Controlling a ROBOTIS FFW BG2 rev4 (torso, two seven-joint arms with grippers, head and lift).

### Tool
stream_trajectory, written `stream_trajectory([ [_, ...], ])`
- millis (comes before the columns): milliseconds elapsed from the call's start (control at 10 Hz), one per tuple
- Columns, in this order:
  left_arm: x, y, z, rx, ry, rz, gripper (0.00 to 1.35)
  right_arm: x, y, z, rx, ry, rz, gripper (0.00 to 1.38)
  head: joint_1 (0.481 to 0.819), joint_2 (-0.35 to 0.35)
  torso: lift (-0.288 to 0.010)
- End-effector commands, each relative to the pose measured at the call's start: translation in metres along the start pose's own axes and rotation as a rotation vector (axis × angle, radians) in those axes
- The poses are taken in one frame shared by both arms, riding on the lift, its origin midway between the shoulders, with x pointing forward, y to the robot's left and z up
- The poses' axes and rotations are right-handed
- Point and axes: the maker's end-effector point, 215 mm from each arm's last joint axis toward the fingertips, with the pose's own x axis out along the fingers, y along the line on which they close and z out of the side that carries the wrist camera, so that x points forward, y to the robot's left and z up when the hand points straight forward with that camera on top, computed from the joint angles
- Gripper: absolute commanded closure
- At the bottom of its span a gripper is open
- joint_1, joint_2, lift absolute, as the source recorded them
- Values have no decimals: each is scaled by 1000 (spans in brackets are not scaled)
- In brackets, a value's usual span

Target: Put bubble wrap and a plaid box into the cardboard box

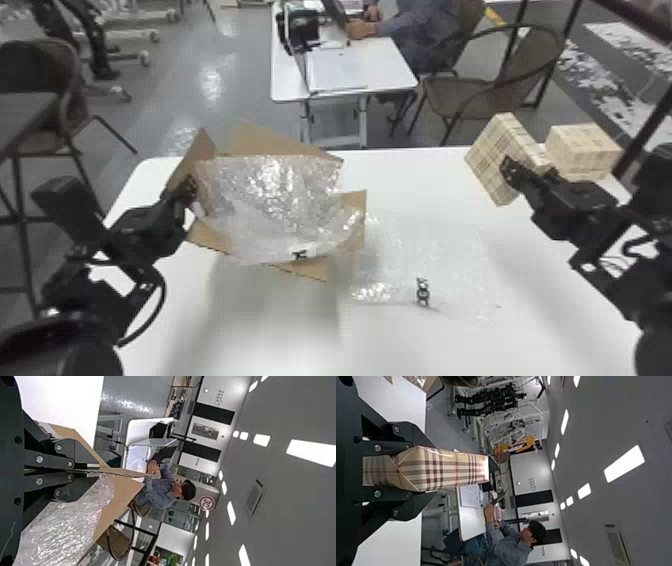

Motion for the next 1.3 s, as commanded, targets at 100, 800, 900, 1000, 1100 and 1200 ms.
stream_trajectory([
  [100,1,-1,0,1,1,-1,1220,39,61,25,12,-10,167,957,638,105,-108],
  [800,9,-10,-5,-2,9,-19,1220,111,218,-22,146,109,596,957,597,280,-108],
  [900,11,-12,-6,-2,11,-22,1220,115,233,-41,189,146,634,957,602,299,-108],
  [1000,12,-13,-7,-4,14,-25,1220,117,240,-58,208,181,652,957,610,316,-108],
  [1100,12,-14,-8,-5,16,-26,1220,120,248,-74,215,214,673,957,615,323,-108],
  [1200,14,-16,-8,-3,16,-30,1220,122,256,-87,222,240,698,957,625,334,-108],
])
